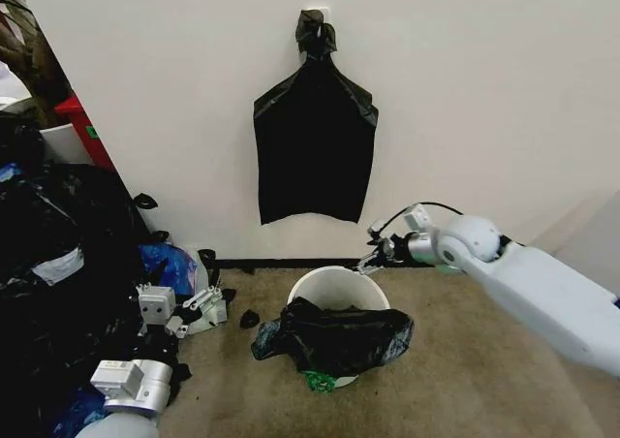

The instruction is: Place the garbage bag over the trash bin.

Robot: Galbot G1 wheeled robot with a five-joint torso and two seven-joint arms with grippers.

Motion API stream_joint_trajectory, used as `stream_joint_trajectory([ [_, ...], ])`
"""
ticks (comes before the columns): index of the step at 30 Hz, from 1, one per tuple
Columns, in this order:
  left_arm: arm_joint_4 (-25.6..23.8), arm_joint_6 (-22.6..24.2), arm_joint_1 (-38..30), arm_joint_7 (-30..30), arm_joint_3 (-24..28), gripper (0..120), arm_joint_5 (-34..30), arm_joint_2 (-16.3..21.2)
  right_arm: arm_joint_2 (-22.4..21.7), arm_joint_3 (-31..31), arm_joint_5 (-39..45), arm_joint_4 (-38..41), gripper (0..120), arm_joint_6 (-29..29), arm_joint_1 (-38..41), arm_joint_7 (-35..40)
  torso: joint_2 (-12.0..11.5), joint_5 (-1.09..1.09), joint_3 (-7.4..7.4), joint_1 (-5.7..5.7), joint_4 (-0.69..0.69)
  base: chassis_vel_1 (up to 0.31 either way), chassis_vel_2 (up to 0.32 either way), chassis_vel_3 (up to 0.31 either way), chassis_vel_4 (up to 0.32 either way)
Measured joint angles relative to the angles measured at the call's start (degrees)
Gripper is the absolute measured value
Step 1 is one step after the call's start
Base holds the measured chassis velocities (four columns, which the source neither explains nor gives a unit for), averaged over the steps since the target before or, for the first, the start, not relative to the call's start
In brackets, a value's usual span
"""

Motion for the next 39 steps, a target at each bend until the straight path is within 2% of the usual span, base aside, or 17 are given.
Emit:
stream_joint_trajectory([
  [4, -0.70, 0.39, -0.56, -0.86, -0.28, 100, -1.39, 0.36, 1.53, -3.98, -1.94, -4.35, 100, 0.02, 1.60, -0.43, 0.00, 0.01, 0.00, 0.00, 0.01, 0.000, 0.000, 0.000, 0.000],
  [11, -1.02, 0.75, -1.44, -1.36, -0.72, 100, -2.48, 1.16, 4.19, -5.18, -6.84, -9.66, 100, 0.06, 1.80, -1.41, 0.00, 0.01, 0.00, 0.00, 0.01, 0.000, 0.000, 0.000, 0.000],
  [17, -1.41, 0.78, -1.97, -1.87, -0.75, 100, -2.24, 1.36, 7.72, -7.00, -5.42, -13.54, 100, 0.09, 3.36, -0.61, 0.00, 0.01, 0.00, 0.00, 0.03, 0.000, 0.000, 0.000, 0.000],
  [23, -1.49, 0.87, -2.86, -1.88, -0.46, 100, -2.28, 1.36, 9.06, -9.62, -2.87, -13.79, 97, 0.11, 4.34, 0.71, 0.00, 0.00, 0.00, 0.00, 0.01, 0.000, 0.000, 0.000, 0.000],
  [26, -1.57, 0.88, -3.16, -1.88, -0.31, 100, -2.33, 1.18, 9.45, -10.58, -1.72, -13.20, 85, 0.14, 4.47, 1.60, 0.00, -0.01, -0.01, 0.00, -0.01, 0.000, 0.000, 0.000, 0.000],
  [27, -1.57, 0.88, -3.16, -1.88, -0.31, 100, -2.33, 1.18, 9.45, -10.58, -1.72, -13.20, 85, 0.14, 4.47, 1.60, 0.00, -0.01, -0.01, 0.00, -0.01, 0.000, 0.000, 0.000, 0.000],
  [33, -1.84, 0.82, -3.25, -1.88, -0.30, 100, -2.37, 0.79, 9.94, -10.68, -0.62, -12.20, 58, 0.17, 3.85, 3.54, 0.01, -0.01, -0.02, -0.01, 0.01, 0.000, 0.000, 0.000, 0.000],
  [37, -1.89, 0.80, -3.23, -1.86, -0.28, 100, -2.37, 0.70, 9.83, -10.59, -0.40, -11.73, 49, 0.17, 3.62, 3.91, 0.00, -0.01, -0.01, -0.01, 0.01, 0.000, 0.000, 0.000, 0.000],
  [39, -1.96, 0.80, -3.26, -1.84, -0.25, 100, -2.42, 0.68, 9.54, -10.14, -0.62, -11.12, 38, 0.18, 3.07, 4.01, 0.01, 0.00, -0.01, -0.01, 0.02, 0.000, 0.000, 0.000, 0.000],
])
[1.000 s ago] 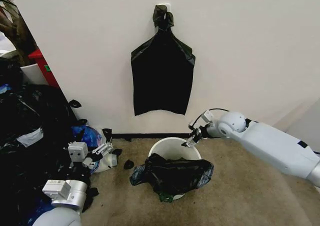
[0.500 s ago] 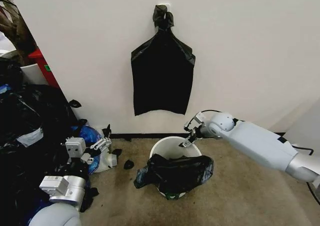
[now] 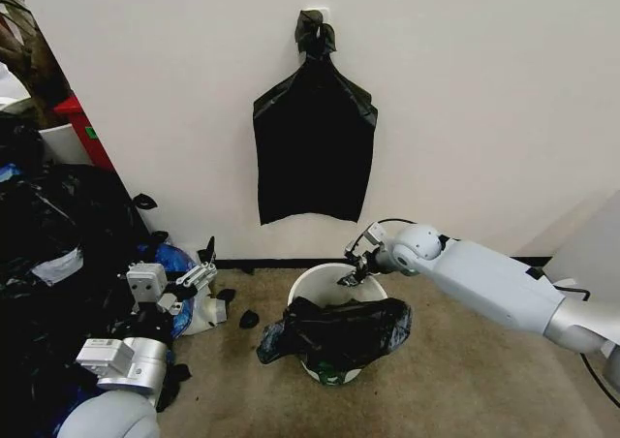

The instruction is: Place the garbage bag over the trash bin.

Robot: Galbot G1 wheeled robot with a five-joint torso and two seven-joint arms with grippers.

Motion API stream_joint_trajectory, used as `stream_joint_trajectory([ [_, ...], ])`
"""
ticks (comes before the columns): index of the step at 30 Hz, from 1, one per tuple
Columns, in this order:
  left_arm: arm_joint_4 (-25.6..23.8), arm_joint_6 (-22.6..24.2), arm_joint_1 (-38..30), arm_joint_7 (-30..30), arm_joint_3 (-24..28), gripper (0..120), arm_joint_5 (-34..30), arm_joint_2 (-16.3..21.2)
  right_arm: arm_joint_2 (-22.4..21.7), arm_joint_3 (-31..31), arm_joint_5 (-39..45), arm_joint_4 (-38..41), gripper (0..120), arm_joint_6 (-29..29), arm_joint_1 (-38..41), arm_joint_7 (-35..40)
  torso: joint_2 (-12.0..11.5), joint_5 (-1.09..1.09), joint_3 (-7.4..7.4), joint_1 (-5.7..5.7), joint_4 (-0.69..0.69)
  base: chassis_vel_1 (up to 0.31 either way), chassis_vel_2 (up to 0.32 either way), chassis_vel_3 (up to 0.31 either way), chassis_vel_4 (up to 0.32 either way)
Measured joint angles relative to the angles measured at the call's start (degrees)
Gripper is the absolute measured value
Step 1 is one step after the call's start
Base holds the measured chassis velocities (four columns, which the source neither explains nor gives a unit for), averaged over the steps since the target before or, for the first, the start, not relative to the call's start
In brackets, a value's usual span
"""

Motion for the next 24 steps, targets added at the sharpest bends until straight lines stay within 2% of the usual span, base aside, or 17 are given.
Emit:
stream_joint_trajectory([
  [2, -0.04, 0.00, -0.02, 0.00, 0.01, 100, -0.03, 0.00, -0.15, 0.20, -0.26, 0.22, 34, 0.00, -0.25, 0.02, 0.00, 0.01, 0.00, 0.00, 0.00, 0.000, 0.000, 0.000, 0.000],
  [7, -0.28, 0.01, 0.14, 0.02, 0.02, 100, 0.18, -0.18, -1.13, 1.52, 0.07, 1.51, 12, -0.05, -1.22, 1.01, 0.00, 0.02, 0.01, 0.00, 0.00, 0.000, 0.000, 0.000, 0.000],
  [12, -0.61, 0.02, 0.38, 0.09, 0.02, 100, 0.83, -0.44, -2.48, 3.36, 2.79, 3.39, 2, -0.09, -2.19, 3.58, 0.00, 0.03, 0.02, 0.01, 0.01, 0.000, 0.000, 0.000, 0.000],
  [20, -1.55, 0.04, 0.23, 0.10, 0.11, 100, 0.94, -0.91, -10.52, 10.00, 6.39, 12.75, 0, -0.09, -6.26, 6.44, 0.00, 0.03, 0.01, 0.01, -0.03, 0.000, 0.000, 0.000, 0.000],
  [22, -2.12, 0.14, 0.14, 0.01, 0.32, 100, 0.93, -1.12, -13.34, 14.82, 10.45, 16.92, 0, -0.08, -10.39, 10.58, 0.00, 0.03, 0.01, 0.01, 0.00, 0.000, 0.000, 0.000, 0.000],
  [24, -2.26, 0.19, -0.04, -0.44, 0.20, 100, 0.71, -1.22, -14.83, 20.23, 16.46, 20.74, 0, -0.08, -16.02, 18.56, 0.00, 0.03, 0.01, 0.01, 0.00, 0.000, 0.000, 0.000, 0.000],
])
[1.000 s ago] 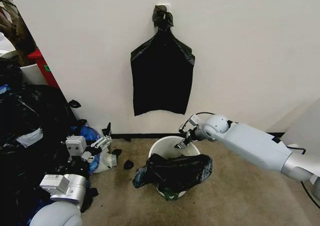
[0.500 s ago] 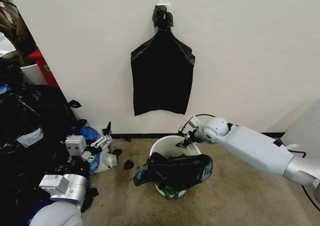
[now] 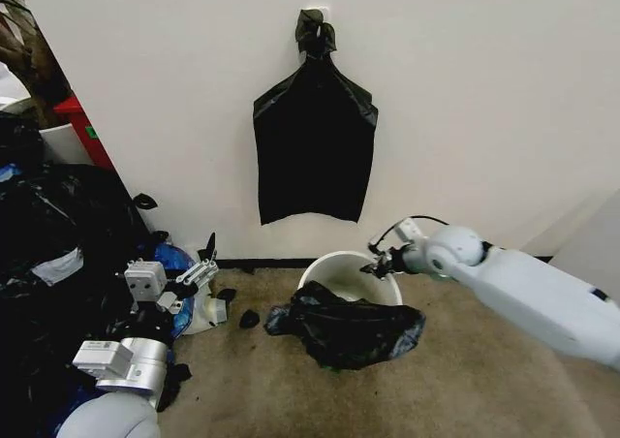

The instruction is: Place the garbage bag over the trash bin.

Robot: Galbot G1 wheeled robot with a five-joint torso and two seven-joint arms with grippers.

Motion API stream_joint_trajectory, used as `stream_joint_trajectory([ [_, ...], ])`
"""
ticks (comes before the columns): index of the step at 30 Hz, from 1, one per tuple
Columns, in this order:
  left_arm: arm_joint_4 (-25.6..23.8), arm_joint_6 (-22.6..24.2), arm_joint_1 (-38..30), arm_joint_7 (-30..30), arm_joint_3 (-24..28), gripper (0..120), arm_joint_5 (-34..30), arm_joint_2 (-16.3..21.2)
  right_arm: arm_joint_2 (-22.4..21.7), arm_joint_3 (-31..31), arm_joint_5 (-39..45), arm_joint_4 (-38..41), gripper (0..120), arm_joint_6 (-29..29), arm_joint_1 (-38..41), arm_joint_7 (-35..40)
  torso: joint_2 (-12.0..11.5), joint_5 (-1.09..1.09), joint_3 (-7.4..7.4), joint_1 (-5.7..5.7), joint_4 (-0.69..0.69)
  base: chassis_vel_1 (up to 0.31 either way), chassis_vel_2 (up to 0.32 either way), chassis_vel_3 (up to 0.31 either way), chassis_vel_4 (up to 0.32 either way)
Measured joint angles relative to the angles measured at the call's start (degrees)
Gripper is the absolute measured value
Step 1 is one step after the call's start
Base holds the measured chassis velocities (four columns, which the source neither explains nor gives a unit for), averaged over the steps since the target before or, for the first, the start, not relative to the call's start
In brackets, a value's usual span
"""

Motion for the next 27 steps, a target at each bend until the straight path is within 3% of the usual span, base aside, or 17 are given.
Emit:
stream_joint_trajectory([
  [2, 0.00, 0.02, -0.14, -0.19, -0.17, 100, -0.18, -0.02, -0.29, 2.26, 3.36, 1.72, 0, 0.00, -2.47, 4.33, 0.00, 0.00, 0.00, 0.00, -0.02, 0.000, 0.000, 0.000, 0.000],
  [6, 0.44, 0.14, -1.01, -0.63, -0.92, 100, -0.81, -0.26, 0.60, 15.09, 21.63, 10.09, 0, 0.06, -13.39, 28.42, 0.00, 0.00, -0.01, 0.00, 0.02, 0.000, 0.000, 0.000, 0.000],
  [8, 0.47, 0.16, -1.09, -0.64, -0.95, 100, -0.83, -0.31, 0.81, 16.50, 23.43, 10.90, 0, 0.09, -14.48, 30.90, 0.00, 0.00, 0.00, 0.00, 0.02, 0.000, 0.000, 0.000, 0.000],
  [13, 0.45, 0.20, -1.23, -0.65, -0.94, 100, -0.79, -0.72, 3.96, 26.23, 38.16, 16.29, 0, 0.29, -22.70, 52.67, 0.00, -0.01, -0.01, 0.00, -0.01, 0.000, 0.000, 0.000, 0.000],
  [16, 0.33, 0.20, -1.12, -0.64, -0.93, 100, -0.65, -0.92, 5.20, 28.42, 41.33, 18.15, 0, 0.98, -25.35, 57.69, 0.00, 0.00, -0.01, 0.00, 0.00, 0.000, 0.000, 0.000, 0.000],
  [21, 0.27, 0.01, -0.42, -0.46, -0.68, 100, 0.53, -2.13, 9.33, 31.21, 44.00, 20.42, 0, 7.29, -30.38, 65.86, 0.00, -0.01, -0.01, 0.00, 0.00, 0.000, 0.000, 0.000, 0.000],
  [27, 0.46, -0.47, 0.32, -0.24, -0.12, 100, 1.99, -3.41, 14.77, 31.75, 38.12, 20.28, 0, 10.45, -33.96, 68.09, 0.00, -0.02, 0.00, 0.00, -0.01, 0.000, 0.000, 0.000, 0.000],
])
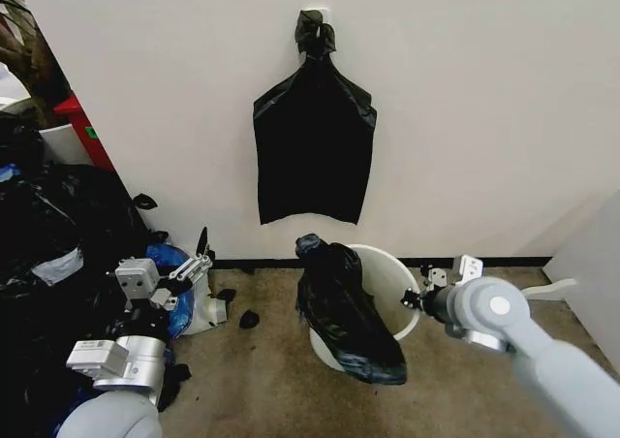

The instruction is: Place the garbage bag over the trash bin.

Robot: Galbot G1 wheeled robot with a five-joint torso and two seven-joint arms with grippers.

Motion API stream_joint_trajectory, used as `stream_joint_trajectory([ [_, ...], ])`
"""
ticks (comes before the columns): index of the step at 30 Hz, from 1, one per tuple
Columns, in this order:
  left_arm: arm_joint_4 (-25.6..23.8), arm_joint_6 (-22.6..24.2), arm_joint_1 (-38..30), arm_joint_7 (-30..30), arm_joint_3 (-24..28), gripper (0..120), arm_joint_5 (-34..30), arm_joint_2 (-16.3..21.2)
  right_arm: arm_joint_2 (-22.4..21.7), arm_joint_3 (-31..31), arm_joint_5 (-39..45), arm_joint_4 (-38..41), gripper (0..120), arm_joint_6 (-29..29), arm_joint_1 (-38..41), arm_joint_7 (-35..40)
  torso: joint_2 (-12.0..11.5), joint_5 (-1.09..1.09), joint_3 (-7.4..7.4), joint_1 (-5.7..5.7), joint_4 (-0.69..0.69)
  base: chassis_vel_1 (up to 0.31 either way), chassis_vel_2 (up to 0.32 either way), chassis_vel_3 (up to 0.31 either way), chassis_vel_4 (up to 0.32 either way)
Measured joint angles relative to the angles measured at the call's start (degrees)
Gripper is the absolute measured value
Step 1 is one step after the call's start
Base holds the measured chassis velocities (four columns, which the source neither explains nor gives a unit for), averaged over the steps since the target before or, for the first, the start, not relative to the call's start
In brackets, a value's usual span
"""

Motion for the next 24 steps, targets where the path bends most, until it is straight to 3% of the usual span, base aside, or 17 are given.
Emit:
stream_joint_trajectory([
  [4, -0.04, -0.63, 0.77, 0.09, 0.04, 100, 0.74, -0.82, 2.22, -0.75, -5.79, -0.52, 0, 0.84, -1.08, 0.12, 0.00, -0.01, 0.00, 0.00, 0.01, 0.000, 0.000, 0.000, 0.000],
  [24, -0.21, -1.47, 1.48, 0.66, 0.68, 100, 2.93, -2.04, 6.30, -3.63, -14.07, -4.67, 0, 2.96, -1.84, -2.25, 0.00, 0.01, 0.00, 0.00, 0.00, 0.000, 0.000, 0.000, 0.000],
])
